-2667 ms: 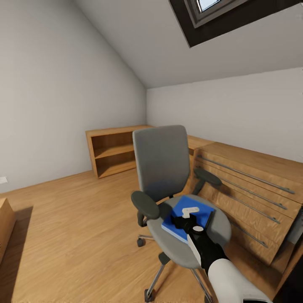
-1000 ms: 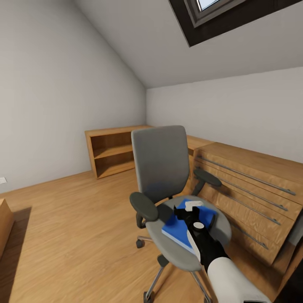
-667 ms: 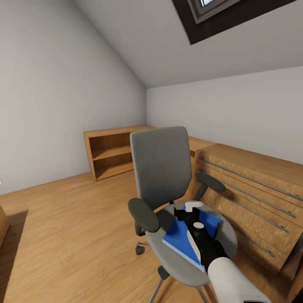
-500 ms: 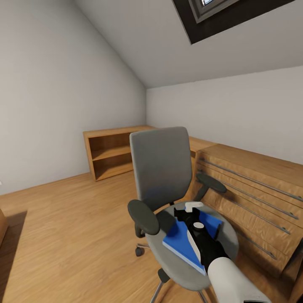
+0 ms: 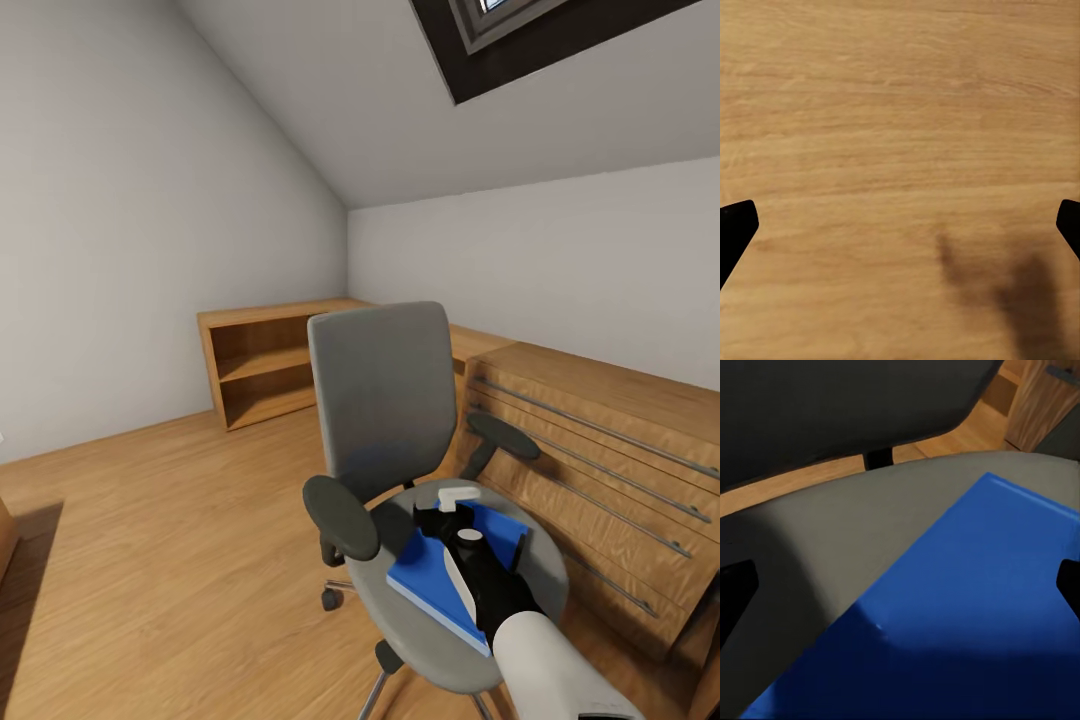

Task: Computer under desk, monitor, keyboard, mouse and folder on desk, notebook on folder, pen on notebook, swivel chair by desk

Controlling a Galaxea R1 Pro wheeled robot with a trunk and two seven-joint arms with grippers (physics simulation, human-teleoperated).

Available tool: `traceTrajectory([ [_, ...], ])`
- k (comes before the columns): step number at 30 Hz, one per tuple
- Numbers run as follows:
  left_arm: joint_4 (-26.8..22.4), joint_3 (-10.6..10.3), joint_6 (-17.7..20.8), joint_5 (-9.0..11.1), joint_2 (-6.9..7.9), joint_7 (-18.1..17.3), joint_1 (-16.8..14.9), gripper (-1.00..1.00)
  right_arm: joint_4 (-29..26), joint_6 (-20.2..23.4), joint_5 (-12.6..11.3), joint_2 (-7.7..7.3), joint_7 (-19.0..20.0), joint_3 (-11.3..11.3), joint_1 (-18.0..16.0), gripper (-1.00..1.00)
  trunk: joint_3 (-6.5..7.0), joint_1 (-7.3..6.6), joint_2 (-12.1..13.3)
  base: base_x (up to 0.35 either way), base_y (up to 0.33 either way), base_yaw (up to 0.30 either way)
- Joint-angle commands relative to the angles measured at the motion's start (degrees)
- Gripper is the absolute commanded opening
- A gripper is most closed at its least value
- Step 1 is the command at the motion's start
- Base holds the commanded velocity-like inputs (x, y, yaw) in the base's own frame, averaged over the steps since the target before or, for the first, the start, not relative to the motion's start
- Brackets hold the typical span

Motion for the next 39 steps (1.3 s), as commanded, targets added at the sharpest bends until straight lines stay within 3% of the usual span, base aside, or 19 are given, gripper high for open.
traceTrajectory([
  [1,-0.02,0.1,0.0,0.6,-0.01,-0.48,0.0,1.0,-0.09,0.54,0.61,0.07,0.05,-0.26,-0.02,1.0,-0.05,-0.01,-0.02,0.001,0.0,0.0],
  [39,-0.02,0.27,-0.08,0.6,-0.01,-0.48,0.0,1.0,1.16,1.65,0.93,0.08,-1.94,-0.11,-0.05,1.0,-0.05,-0.01,-0.02,0.0,0.0,0.0],
])
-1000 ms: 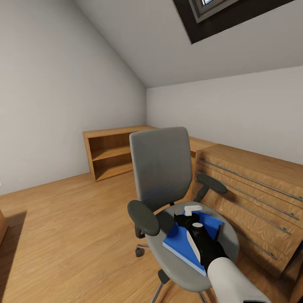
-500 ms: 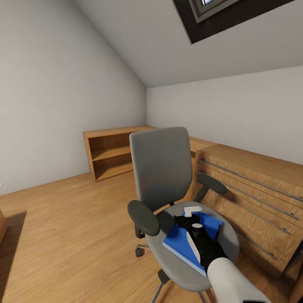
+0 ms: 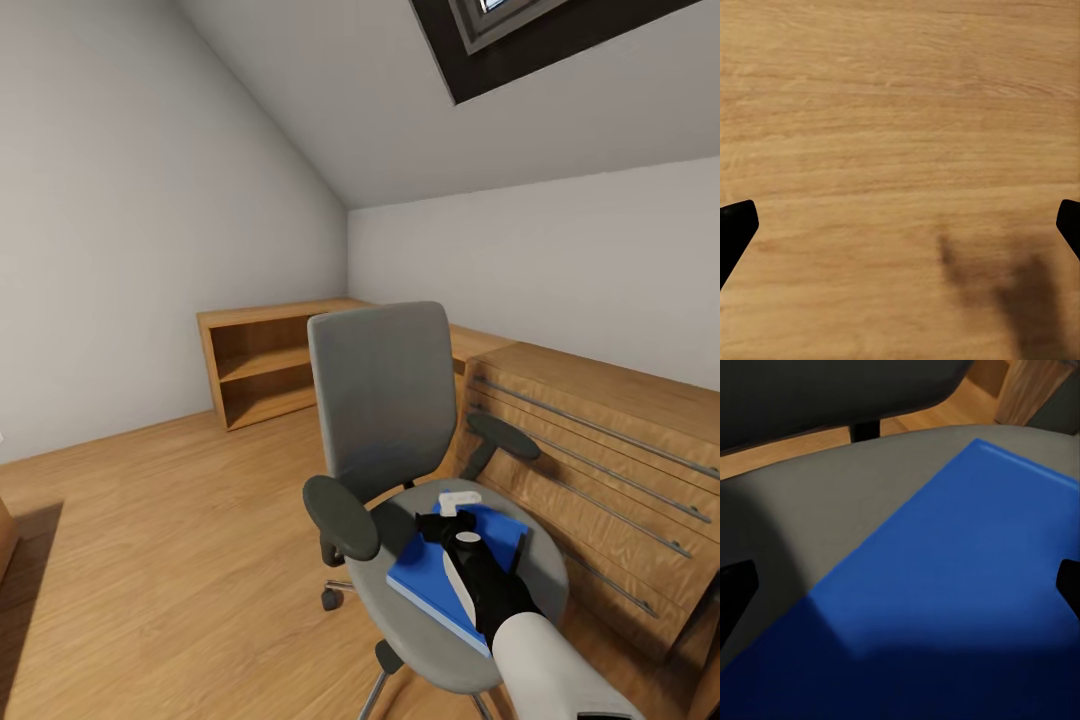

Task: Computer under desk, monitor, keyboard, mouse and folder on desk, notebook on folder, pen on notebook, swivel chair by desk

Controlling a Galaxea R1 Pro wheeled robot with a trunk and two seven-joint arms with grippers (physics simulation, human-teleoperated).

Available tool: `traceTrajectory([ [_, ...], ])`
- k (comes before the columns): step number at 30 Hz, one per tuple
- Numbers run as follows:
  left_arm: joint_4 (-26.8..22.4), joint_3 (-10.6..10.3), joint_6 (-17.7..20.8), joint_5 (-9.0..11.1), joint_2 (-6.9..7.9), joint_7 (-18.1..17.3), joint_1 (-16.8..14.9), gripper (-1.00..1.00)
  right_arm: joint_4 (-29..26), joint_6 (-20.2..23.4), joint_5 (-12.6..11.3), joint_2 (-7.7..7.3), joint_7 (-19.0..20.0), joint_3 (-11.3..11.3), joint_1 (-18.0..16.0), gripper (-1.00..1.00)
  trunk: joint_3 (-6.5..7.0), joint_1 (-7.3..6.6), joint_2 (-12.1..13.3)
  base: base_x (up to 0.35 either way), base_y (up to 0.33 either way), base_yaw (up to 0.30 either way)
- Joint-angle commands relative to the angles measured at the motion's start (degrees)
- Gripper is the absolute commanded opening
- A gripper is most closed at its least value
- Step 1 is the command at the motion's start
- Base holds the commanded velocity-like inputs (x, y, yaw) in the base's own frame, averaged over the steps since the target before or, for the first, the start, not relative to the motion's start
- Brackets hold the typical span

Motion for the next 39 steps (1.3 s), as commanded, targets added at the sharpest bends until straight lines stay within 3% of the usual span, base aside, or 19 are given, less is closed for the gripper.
traceTrajectory([
  [1,-0.02,0.1,0.0,0.6,-0.01,-0.48,0.0,1.0,0.02,0.33,0.6,0.07,-0.07,-0.27,-0.02,1.0,-0.05,-0.01,-0.02,0.0,0.0,0.0],
  [39,-0.12,0.19,0.0,0.6,0.0,-0.48,0.0,1.0,0.74,0.33,0.61,-0.01,-2.18,-0.32,0.0,1.0,-0.05,-0.01,-0.02,-0.032,-0.018,0.0],
])
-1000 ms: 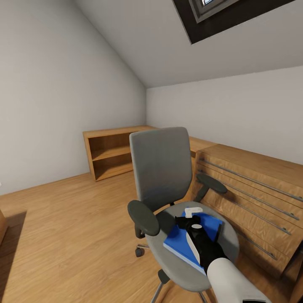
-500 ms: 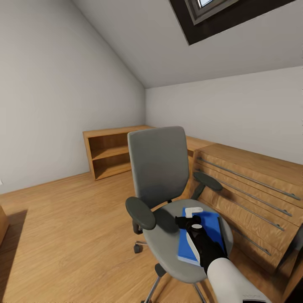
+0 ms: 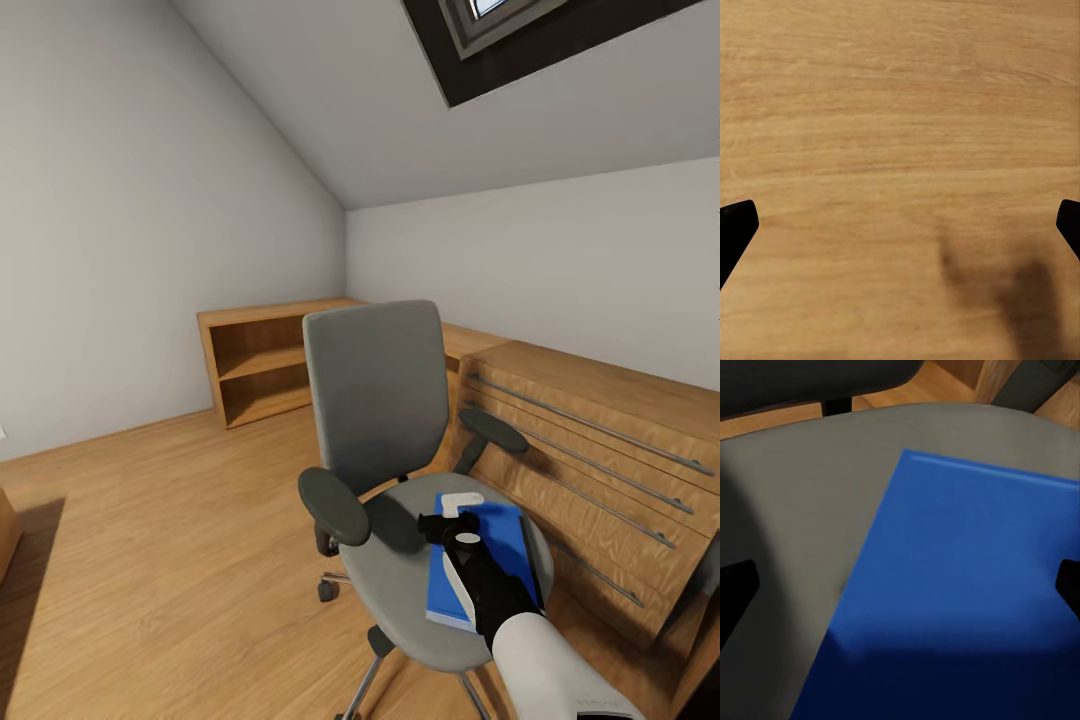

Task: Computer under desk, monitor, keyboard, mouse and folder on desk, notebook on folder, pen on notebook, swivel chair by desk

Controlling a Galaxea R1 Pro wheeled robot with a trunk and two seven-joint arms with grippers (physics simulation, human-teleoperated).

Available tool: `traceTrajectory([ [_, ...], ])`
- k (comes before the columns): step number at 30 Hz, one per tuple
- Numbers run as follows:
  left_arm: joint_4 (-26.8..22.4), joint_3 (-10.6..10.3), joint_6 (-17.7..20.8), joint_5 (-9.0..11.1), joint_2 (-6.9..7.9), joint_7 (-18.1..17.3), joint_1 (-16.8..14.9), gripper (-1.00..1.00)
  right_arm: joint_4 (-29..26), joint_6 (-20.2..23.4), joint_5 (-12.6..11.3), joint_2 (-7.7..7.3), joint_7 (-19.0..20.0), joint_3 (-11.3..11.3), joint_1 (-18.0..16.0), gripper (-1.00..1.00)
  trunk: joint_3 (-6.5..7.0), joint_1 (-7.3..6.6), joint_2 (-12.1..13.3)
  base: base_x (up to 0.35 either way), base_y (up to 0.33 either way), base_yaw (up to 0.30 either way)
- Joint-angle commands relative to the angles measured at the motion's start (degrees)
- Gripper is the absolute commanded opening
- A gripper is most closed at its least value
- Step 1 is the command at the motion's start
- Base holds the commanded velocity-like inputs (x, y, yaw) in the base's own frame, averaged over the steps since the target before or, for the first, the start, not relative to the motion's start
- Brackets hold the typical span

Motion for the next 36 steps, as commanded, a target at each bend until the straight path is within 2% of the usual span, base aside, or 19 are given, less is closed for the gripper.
traceTrajectory([
  [1,-0.03,0.1,0.0,0.61,0.01,-0.48,0.01,1.0,0.32,0.36,0.49,0.04,-0.06,-0.5,0.03,1.0,-0.06,0.0,-0.01,0.0,0.0,0.0],
  [29,-0.03,0.1,0.0,0.63,-0.01,-0.48,0.01,1.0,0.32,0.28,0.49,-0.05,-0.13,-0.5,0.02,1.0,-0.06,0.0,-0.01,-0.03,-0.013,0.0],
  [36,-0.01,0.1,0.0,0.67,0.01,-0.48,0.01,1.0,0.29,0.28,0.49,-0.05,-0.13,-0.5,0.02,1.0,-0.06,0.0,-0.01,-0.157,-0.111,0.0],
])
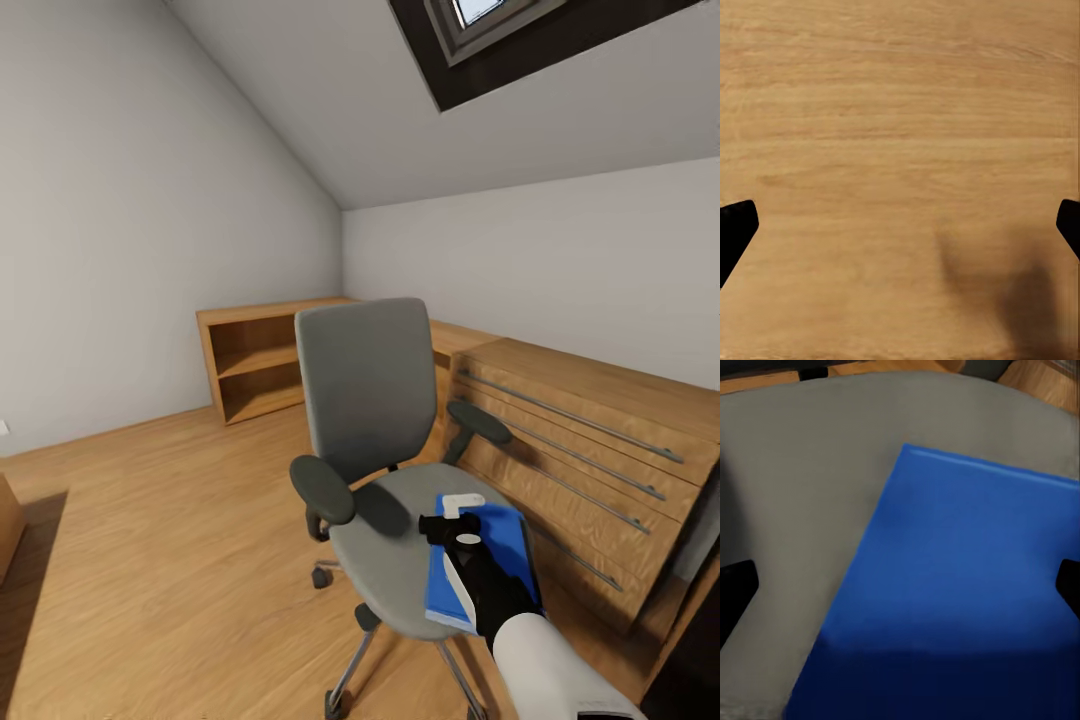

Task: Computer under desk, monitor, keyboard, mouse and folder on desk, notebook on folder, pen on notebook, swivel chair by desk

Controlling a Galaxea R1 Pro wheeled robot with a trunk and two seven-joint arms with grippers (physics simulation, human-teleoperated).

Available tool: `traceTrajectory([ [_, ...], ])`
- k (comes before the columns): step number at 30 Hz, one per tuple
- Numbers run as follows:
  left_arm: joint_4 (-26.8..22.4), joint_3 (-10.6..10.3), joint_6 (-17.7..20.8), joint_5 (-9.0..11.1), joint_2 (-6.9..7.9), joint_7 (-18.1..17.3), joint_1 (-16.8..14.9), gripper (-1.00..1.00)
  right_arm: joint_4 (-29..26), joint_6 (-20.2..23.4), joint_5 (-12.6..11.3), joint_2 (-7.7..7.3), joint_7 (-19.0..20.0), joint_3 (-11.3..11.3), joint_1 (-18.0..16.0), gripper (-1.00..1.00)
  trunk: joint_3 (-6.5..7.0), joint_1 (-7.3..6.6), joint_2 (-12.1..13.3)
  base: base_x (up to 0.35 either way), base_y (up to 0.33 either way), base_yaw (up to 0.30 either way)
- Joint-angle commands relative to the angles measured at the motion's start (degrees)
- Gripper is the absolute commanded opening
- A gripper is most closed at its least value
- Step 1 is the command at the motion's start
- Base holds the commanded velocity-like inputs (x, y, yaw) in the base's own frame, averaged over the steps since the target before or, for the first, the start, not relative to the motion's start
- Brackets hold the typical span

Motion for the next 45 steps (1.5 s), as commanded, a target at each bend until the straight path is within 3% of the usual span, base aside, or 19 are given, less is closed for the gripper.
traceTrajectory([
  [1,-0.04,0.11,0.01,0.6,0.01,-0.48,0.01,1.0,-0.03,0.35,0.43,0.06,0.06,-0.4,0.01,1.0,-0.06,-0.02,-0.02,-0.12,-0.09,0.0],
  [45,-0.04,0.2,0.01,0.63,0.04,-0.48,0.01,1.0,0.0,0.26,0.43,0.06,0.06,-0.4,0.02,1.0,-0.06,-0.02,-0.02,-0.028,-0.017,0.0],
])
